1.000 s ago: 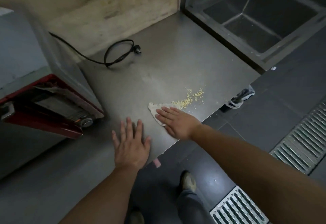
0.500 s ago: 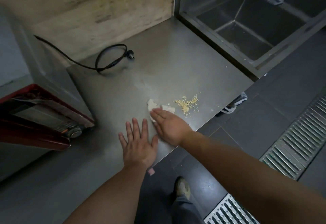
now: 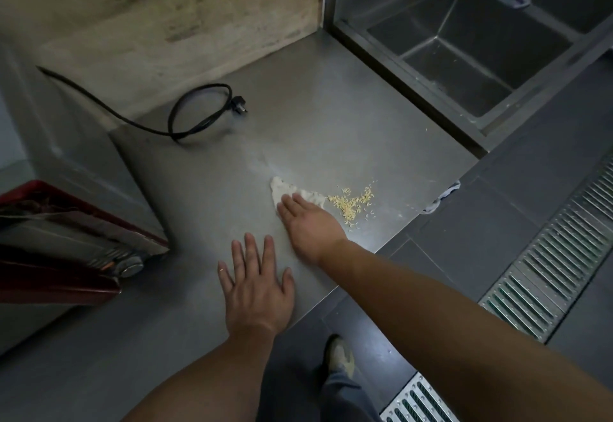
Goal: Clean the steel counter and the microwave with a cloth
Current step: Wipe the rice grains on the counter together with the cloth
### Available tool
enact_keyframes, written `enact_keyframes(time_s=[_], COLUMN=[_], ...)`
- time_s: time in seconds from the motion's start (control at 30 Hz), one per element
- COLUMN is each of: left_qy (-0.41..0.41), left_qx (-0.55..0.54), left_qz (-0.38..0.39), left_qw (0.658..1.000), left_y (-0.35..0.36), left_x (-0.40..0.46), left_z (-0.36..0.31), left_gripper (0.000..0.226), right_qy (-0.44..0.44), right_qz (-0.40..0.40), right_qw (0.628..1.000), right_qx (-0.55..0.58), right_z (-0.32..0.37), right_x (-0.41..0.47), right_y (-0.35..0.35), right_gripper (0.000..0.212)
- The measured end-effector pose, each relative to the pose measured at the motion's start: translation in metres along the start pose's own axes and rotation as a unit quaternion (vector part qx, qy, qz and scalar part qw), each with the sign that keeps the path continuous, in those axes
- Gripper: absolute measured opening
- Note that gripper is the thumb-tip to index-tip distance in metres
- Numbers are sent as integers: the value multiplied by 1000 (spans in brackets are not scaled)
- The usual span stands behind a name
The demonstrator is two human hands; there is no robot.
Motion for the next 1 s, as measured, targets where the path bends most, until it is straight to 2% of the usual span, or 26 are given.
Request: enact_keyframes(time_s=[0.13, 0.23, 0.33, 0.47, 0.6, 0.7, 0.77, 0.93, 1.0], left_qy=[-3, -5, -4, -4, 1, 2, 4, 7, 5], left_qx=[-13, -14, -12, -12, -5, -3, 1, 3, 1], left_qz=[-6, -10, -10, -16, -17, -15, -14, -20, -22], left_qw=[1000, 1000, 1000, 1000, 1000, 1000, 1000, 1000, 1000], left_y=[1, 2, 4, 4, 5, 5, 6, 5, 6], left_x=[0, 0, 0, -1, 0, 0, 0, 0, 1], left_z=[3, 2, 3, 3, 3, 3, 3, 3, 3], left_gripper=[72, 72, 73, 73, 73, 73, 73, 73, 73], right_qy=[102, 141, 166, 160, 228, 328, 365, 380, 378], right_qz=[16, 22, -26, -88, -169, -203, -190, -34, -35], right_qw=[994, 990, 985, 978, 948, 902, 885, 899, 902], right_qx=[-38, -5, 34, 97, 146, 194, 219, 214, 203], right_z=[-15, -22, -29, -40, -94, -162, -198, -220, -214], right_x=[-9, -11, -6, 2, -2, -17, -25, -38, -40], right_y=[-6, -14, -34, -73, -126, -136, -130, -80, -61], right_gripper=[53, 47, 38, 41, 37, 36, 34, 33, 39])
Point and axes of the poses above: each hand's wrist, its own x-axis towards the middle knuckle, its own y-axis out of the palm, z = x × y, the point moved 7 cm from there along x, towards the middle knuckle, and after that the axes turned 2 degrees about y, right-handed, at the moved point
